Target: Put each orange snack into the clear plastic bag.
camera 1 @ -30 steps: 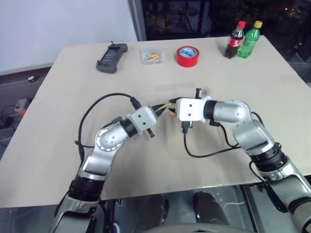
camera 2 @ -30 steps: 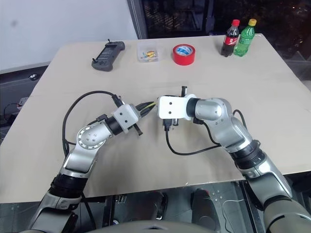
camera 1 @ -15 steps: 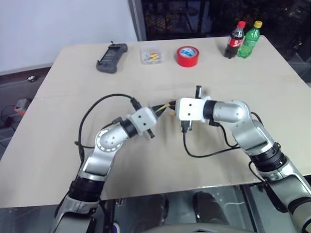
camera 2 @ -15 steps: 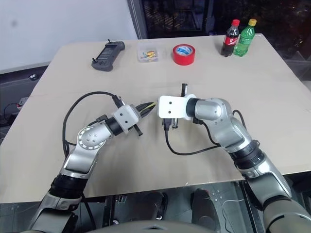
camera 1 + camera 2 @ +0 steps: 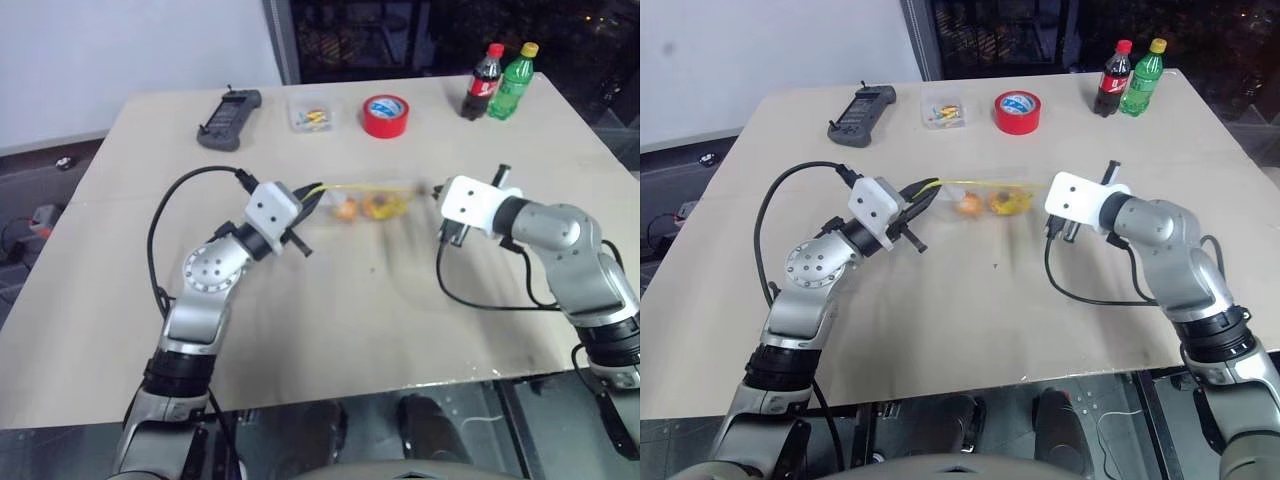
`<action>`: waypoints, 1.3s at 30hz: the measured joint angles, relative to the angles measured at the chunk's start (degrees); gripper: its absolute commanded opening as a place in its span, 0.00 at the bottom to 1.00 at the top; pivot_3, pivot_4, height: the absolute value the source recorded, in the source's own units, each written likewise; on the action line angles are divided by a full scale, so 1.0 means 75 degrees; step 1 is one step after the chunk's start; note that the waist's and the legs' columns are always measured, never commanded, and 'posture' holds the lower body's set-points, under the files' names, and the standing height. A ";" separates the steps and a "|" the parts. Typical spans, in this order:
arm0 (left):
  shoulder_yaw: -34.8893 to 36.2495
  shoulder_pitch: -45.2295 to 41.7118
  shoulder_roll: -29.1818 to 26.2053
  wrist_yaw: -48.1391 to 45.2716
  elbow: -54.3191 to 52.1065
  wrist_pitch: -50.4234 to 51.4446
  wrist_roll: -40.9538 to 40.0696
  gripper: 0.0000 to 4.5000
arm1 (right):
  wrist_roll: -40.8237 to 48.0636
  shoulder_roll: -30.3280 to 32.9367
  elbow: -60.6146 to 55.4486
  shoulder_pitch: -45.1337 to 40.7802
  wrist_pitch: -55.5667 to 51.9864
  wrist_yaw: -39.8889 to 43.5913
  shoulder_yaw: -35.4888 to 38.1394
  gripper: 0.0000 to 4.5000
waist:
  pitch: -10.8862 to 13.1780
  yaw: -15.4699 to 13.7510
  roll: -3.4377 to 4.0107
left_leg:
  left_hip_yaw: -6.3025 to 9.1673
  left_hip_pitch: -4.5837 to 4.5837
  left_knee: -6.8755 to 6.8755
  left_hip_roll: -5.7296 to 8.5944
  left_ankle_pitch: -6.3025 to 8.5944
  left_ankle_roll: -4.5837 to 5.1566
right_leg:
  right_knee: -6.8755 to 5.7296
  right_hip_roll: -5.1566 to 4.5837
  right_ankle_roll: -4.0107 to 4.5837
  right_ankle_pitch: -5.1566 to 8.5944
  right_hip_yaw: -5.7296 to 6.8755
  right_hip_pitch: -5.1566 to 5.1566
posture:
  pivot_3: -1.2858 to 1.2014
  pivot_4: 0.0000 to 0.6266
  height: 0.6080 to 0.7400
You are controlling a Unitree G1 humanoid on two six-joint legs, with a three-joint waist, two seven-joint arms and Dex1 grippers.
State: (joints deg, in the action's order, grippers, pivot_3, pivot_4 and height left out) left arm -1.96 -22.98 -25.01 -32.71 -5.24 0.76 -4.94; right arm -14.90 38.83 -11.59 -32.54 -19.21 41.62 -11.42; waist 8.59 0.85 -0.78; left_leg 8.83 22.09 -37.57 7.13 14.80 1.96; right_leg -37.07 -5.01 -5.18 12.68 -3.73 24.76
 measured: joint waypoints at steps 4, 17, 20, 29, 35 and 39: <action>-0.0035 -0.0781 0.0105 -0.0050 0.0765 0.0145 -0.0160 0.00 | -0.0006 -0.0114 0.0704 -0.0498 0.0256 -0.0307 -0.0002 0.01 | 0.0002 -0.0017 -0.0003 | -0.0006 0.0001 -0.0001 0.0002 0.0000 0.0000 | -0.0003 -0.0002 0.0000 -0.0003 0.0001 -0.0001 | 0.52 0.24 1.00; -0.0338 -0.2584 -0.0111 -0.1114 0.2935 -0.0869 -0.0100 0.00 | 0.0488 0.0642 0.1074 -0.0844 0.1014 -0.0031 0.0412 0.01 | 0.0001 0.0154 -0.0008 | -0.0010 0.0120 -0.0006 0.0009 0.0009 0.0017 | 0.0022 -0.0053 0.0003 -0.0010 0.0099 0.0118 | 0.52 0.24 1.00; -0.0650 -0.1134 -0.0340 -0.1411 0.2060 -0.1020 0.0028 0.17 | 0.0774 0.0726 -0.0024 0.0596 0.0653 0.0189 0.0604 0.11 | 0.0002 0.0247 -0.0007 | -0.0009 0.0120 0.0016 0.0018 0.0009 0.0018 | 0.0033 -0.0075 0.0005 -0.0010 0.0114 0.0132 | 0.52 0.24 1.00; 0.0276 0.2215 -0.1791 -0.2283 -0.0769 0.0929 -0.1446 0.98 | 0.2247 0.0760 -0.1347 0.3929 -0.0164 0.0625 0.2138 0.93 | 0.0020 -0.0033 0.0009 | -0.0024 -0.0034 -0.0017 0.0015 0.0026 0.0047 | -0.0018 -0.0053 0.0025 -0.0051 0.0100 -0.0010 | 0.52 0.24 1.00; 0.2368 0.3857 -0.2565 -0.2693 -0.1671 0.2806 -0.3431 1.00 | 0.3920 0.0725 -0.1659 0.5242 -0.0620 0.1214 0.4168 0.99 | 0.0019 -0.0033 0.0012 | -0.0028 -0.0044 0.0001 -0.0012 0.0029 0.0048 | 0.0007 -0.0032 0.0026 -0.0051 0.0101 -0.0023 | 0.52 0.24 1.00; 0.3411 0.4015 -0.3001 -0.2828 -0.1975 0.3451 -0.4203 1.00 | 0.4644 0.0725 -0.1762 0.5662 -0.0714 0.1440 0.4919 0.99 | 0.0019 -0.0062 0.0012 | -0.0032 -0.0048 0.0001 -0.0014 0.0029 0.0047 | 0.0018 -0.0033 0.0027 -0.0051 0.0102 -0.0032 | 0.52 0.24 1.00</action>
State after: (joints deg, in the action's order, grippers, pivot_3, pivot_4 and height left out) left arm 23.63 7.13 -47.52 -53.92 -20.05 26.64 -36.46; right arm 19.93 44.27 -24.80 9.92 -24.56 52.42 25.47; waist 8.73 0.38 -0.69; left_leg 8.59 21.74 -37.57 7.03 15.02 2.31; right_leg -36.94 -5.26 -4.98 12.30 -2.96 24.52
